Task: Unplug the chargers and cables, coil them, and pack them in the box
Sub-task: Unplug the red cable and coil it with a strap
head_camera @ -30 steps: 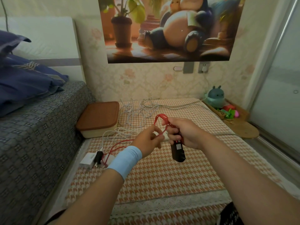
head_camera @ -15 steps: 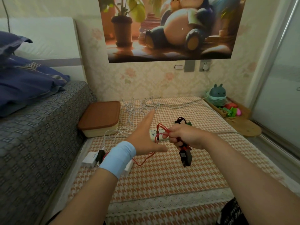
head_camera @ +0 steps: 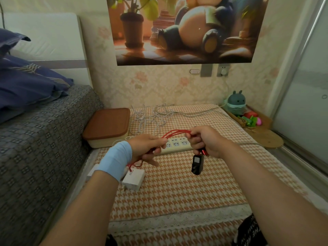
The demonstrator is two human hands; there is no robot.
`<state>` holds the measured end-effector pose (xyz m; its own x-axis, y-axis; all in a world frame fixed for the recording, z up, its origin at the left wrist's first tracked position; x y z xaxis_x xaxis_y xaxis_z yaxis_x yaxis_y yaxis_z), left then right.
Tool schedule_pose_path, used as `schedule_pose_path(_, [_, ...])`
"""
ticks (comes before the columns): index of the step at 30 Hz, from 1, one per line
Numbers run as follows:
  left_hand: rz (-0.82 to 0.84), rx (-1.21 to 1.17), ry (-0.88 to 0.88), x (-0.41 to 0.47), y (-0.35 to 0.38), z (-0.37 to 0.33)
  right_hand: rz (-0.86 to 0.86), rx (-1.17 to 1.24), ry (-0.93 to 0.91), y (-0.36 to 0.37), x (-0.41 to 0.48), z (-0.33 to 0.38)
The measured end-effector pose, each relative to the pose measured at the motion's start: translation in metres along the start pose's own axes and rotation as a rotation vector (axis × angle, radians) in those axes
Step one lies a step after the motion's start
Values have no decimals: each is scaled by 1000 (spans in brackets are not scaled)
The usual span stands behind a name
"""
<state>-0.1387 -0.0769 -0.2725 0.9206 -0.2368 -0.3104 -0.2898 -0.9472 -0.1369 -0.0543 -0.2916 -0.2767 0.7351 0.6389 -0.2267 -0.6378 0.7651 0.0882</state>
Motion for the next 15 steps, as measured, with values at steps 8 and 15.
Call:
schedule_pose_path(8, [-73,-756,250,-9,-23,-5,-148,-253,-46,7,5,-3])
schedule_pose_path(15, [46,-1403,516,5,-2,-13,90,-419,-171,59,-1,-6])
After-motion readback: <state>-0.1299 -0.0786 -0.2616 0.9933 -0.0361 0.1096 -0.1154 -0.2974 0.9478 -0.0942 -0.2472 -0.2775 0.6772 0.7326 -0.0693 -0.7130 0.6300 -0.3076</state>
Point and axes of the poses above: each hand's wrist, its own x-axis towards the middle knuckle, its own y-axis out of the palm, z = x × y, the point moved 1 cm from there along x, towards the middle knuckle, and after that the axes turned 4 degrees about z, right-handed, at the moved point
